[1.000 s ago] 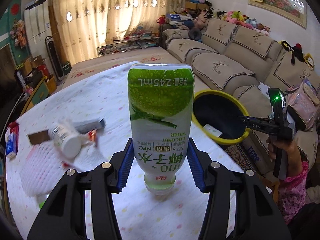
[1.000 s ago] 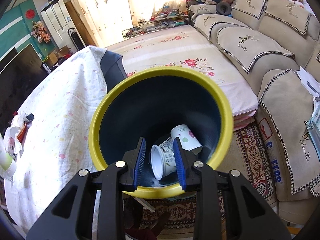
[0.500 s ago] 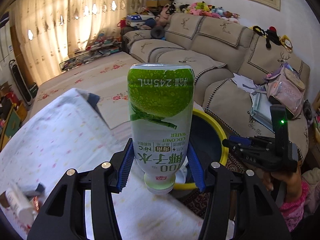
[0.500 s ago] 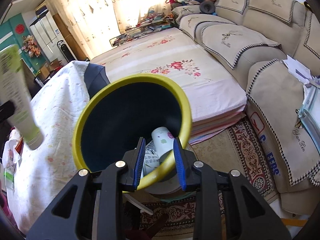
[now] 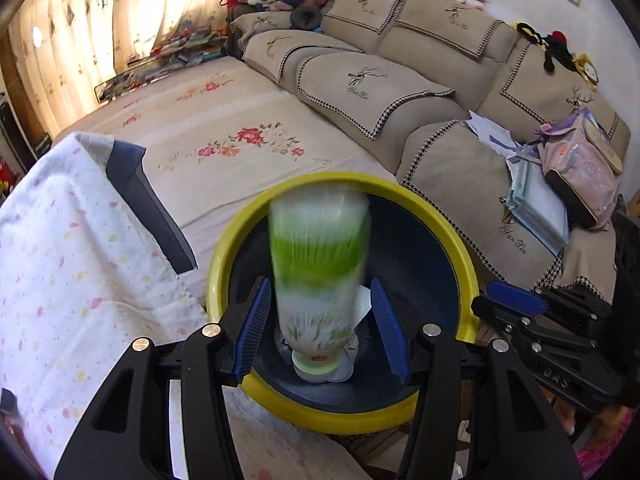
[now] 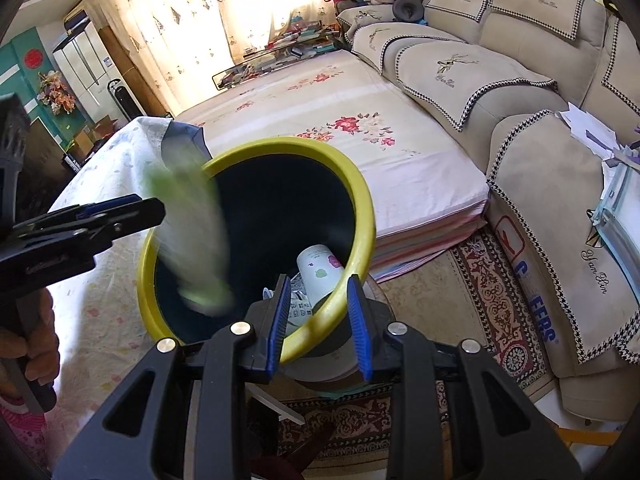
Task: Collect trash
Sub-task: 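Carry the coconut water bottle over the bin and open the left gripper, then move both tools back over the table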
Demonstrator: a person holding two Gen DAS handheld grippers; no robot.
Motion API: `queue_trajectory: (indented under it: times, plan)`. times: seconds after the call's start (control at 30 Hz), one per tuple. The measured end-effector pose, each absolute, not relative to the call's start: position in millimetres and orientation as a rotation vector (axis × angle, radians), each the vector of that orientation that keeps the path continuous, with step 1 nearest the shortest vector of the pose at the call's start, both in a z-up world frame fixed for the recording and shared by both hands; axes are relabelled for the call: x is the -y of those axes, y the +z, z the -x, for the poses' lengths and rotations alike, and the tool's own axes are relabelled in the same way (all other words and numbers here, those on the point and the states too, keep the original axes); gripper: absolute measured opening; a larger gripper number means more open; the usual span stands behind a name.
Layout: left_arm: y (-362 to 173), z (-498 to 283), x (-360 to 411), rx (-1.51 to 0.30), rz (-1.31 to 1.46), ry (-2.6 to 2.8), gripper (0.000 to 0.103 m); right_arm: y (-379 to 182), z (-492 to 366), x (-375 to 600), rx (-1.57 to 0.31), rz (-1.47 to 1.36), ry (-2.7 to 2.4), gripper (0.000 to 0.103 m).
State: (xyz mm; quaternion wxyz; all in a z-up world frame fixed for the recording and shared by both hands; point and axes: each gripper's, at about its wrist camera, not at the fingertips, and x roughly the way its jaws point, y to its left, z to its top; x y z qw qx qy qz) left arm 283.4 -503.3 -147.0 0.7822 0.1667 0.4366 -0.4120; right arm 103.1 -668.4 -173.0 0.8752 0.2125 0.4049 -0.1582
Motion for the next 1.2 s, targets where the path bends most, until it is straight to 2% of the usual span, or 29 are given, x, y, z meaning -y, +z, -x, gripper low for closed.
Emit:
queue_trajectory:
  times: [0.07, 0.23, 0.33, 0.43, 0.6, 0.77, 0.93, 1.2]
  plan:
    - [-146, -284, 499, -0.944, -0.341, -0.885, 0.059, -173, -104, 666, -0.846, -0.441, -0.328, 0.032]
    - [-127, -271, 473, -0.919, -0.314, -0.874, 0.061, -169, -105, 658, -0.842, -0.432, -0.311, 0.032]
    - [-105, -260, 437, -0.892, -0.260, -0.873, 0.067, -167, -106, 651, -0.842, -0.424, -0.296, 0.032]
    - [-85, -244, 391, -0.845, -0.211, -0.827, 0.070, -165, -111, 639, -0.848, -0.409, -0.274, 0.032]
    - [-60, -216, 306, -0.753, -0.154, -0.702, 0.083, -158, -123, 612, -0.856, -0.363, -0.218, 0.032]
    - [-51, -193, 218, -0.708, -0.119, -0.547, 0.091, -146, -144, 566, -0.862, -0.286, -0.123, 0.040]
    - [-51, -170, 135, -0.685, -0.089, -0.390, 0.096, -134, -166, 503, -0.871, -0.194, -0.010, 0.040]
    - [-43, -141, 14, -0.629, -0.012, -0.165, 0.096, -114, -185, 371, -0.874, -0.053, 0.247, 0.044]
